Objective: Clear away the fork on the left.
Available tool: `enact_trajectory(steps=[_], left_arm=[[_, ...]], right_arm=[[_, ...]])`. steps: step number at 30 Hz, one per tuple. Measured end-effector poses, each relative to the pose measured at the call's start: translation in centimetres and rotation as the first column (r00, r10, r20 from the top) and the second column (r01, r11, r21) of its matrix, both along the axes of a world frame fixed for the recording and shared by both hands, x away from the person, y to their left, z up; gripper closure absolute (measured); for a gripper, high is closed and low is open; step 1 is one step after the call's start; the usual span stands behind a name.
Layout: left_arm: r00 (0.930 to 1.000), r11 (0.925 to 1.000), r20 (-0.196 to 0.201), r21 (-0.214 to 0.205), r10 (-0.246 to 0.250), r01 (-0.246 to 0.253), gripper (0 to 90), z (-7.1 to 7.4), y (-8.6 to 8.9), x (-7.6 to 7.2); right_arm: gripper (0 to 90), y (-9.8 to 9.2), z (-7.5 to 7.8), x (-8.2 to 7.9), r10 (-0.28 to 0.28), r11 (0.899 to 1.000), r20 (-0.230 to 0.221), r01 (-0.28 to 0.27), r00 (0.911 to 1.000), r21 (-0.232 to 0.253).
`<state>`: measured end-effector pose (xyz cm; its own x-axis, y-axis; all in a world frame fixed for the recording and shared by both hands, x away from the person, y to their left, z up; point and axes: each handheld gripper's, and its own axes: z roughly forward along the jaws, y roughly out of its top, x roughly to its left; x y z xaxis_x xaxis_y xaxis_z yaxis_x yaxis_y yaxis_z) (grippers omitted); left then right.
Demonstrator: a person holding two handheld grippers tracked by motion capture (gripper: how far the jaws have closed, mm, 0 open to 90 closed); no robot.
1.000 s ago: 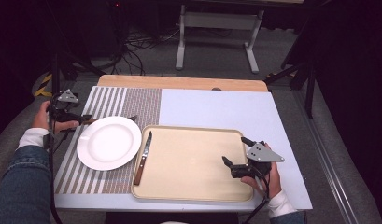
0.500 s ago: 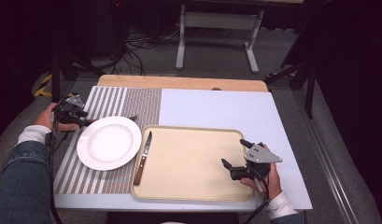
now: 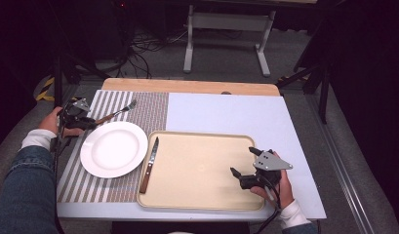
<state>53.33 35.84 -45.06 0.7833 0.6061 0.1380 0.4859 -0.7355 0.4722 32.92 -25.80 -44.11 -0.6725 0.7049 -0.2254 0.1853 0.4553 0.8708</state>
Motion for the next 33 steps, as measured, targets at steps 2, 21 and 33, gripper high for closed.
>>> enact_trajectory(steps=[2, 21, 33], left_arm=[[1.0, 1.0, -0.001, -0.002, 0.004, -0.004, 74.5, 0.0, 0.0, 0.0], [0.9967, 0.9829, 0.012, -0.167, 0.08, -0.077, 65.3, -0.8, -2.6, 2.7], [0.9927, 0.9835, 0.054, -0.151, 0.108, -0.099, 76.8, -0.7, -3.5, 2.3]], right_arm=[[7.5, 0.0, 0.0, 0.0, 0.003, 1.0, -0.002, -0.003, 1.0, 0.0], [7.4, 0.0, -0.3, 0.2, 0.012, 1.0, -0.031, -0.012, 0.9994, 0.009], [7.5, 0.0, -0.6, 0.4, 0.025, 1.0, -0.04, -0.025, 0.9989, 0.014]])
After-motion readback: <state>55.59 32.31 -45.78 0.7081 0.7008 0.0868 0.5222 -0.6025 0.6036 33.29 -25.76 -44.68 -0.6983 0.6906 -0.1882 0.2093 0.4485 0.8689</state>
